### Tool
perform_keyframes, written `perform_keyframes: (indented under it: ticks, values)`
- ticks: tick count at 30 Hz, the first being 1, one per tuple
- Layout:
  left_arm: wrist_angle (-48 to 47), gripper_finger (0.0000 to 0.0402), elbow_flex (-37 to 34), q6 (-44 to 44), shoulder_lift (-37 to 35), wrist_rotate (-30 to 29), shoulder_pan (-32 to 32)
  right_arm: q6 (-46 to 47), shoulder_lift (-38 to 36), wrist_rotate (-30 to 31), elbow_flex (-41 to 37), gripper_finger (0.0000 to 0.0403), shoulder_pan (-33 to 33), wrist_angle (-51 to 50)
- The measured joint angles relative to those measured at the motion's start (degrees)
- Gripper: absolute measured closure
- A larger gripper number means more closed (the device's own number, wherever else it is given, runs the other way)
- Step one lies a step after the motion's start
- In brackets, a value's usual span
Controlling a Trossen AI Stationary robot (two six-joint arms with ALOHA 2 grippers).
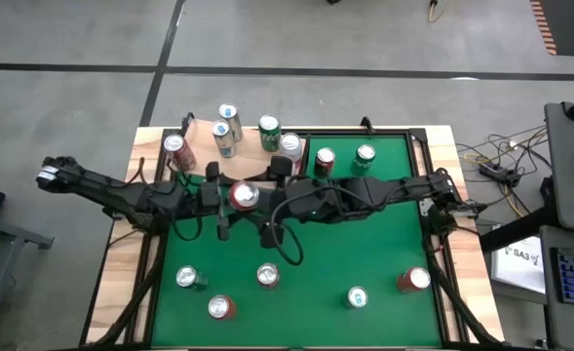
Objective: Place canned beverage on shelf
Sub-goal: Put the red soda can on the shelf
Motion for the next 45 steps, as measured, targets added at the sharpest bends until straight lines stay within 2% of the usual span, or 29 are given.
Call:
perform_keyframes:
  ticks: [5, 10, 21, 25, 28, 30, 37, 45]
  values:
    - [1.95, 0.0121, -1.36, 3.55, -1.98, 0.13, 0.0, -1.1, 0.0, -0.48, -0.02, 0.0053, -0.98, 5.2]
    - [2.69, 0.0121, -1.19, 6.4, -4.16, 0.23, 0.0, 1.57, 0.32, -5.67, -0.04, 0.0056, -2.94, 7.6]
    - [2.48, 0.0121, -1.1, 8.09, -6.31, -3.02, 0.02, 3.49, 4.86, -7.49, -0.07, 0.0056, -5.97, 16.02]
    - [2.44, 0.0121, -1.18, 8.64, -6.06, -3.0, 0.02, 3.49, 6.31, -7.4, -0.15, 0.0078, -6.54, 19.09]
    - [2.29, 0.0122, -1.18, 8.62, -6.44, -3.9, 0.02, 4.32, 6.36, -7.54, -0.15, 0.0115, -6.69, 19.6]
    - [1.19, 0.0122, -1.18, 8.5, -7.0, -4.04, 0.0, 4.62, 6.41, -7.5, -0.15, 0.012, -6.69, 19.9]
    - [-0.92, 0.006, -1.32, 8.44, -7.44, -5.06, 0.0, 8.32, 6.27, -6.63, -0.15, 0.012, -6.8, 19.57]
    - [-4.67, 0.0049, -1.34, 9.67, -9.74, -8.72, -0.09, 9.37, 4.72, -6.58, 0.76, 0.012, -6.96, 16.53]
